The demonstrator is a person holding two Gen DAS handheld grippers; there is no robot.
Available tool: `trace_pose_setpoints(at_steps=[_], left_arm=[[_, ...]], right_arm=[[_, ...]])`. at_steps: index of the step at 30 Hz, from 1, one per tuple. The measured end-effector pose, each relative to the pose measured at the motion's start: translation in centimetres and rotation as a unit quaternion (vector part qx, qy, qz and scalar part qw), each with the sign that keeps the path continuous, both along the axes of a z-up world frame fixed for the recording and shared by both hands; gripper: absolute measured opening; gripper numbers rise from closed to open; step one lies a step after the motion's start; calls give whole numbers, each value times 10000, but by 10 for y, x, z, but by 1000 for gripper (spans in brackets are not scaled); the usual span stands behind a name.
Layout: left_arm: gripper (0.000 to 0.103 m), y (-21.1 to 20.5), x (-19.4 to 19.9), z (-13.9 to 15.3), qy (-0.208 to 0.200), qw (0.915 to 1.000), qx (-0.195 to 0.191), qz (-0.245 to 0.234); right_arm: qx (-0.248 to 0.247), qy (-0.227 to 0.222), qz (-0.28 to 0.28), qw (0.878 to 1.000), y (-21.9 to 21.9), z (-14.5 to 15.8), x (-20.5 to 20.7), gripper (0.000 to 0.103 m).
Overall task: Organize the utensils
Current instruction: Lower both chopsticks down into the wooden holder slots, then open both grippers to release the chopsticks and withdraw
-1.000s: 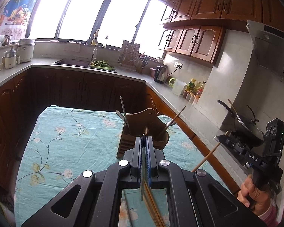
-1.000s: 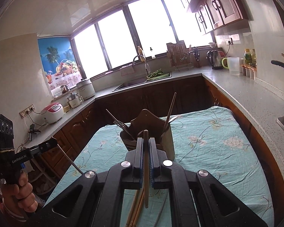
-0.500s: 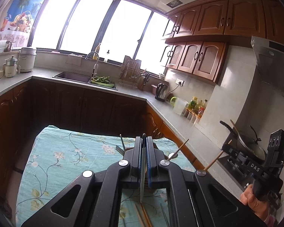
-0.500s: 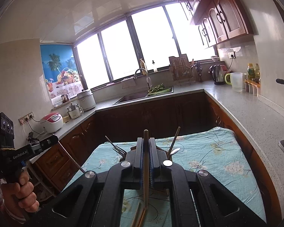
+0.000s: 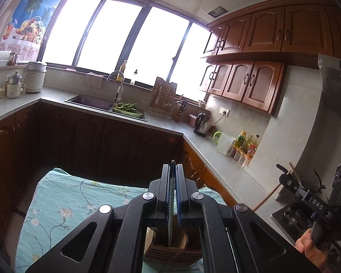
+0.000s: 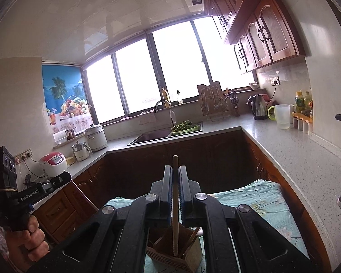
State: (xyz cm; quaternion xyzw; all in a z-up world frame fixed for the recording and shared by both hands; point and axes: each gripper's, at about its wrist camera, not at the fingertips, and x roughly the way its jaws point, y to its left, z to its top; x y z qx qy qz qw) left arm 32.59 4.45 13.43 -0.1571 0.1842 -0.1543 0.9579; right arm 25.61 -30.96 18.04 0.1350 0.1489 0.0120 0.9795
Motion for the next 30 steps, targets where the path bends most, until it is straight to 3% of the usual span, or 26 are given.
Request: trace_pose_setpoints(at_steps=[16, 23, 30], left_arm=[[2, -25, 54, -70, 460, 9988, -52, 132], [3, -18, 61, -83, 724, 9973, -121, 62], [3, -13, 63, -79, 716, 9974, -75, 21]], right_arm=[[333, 435, -182, 9983, -5, -72, 21, 5], [514, 630, -254, 9964, -13, -92, 23, 6], [529, 756, -221, 9955, -11, -99, 29, 6]])
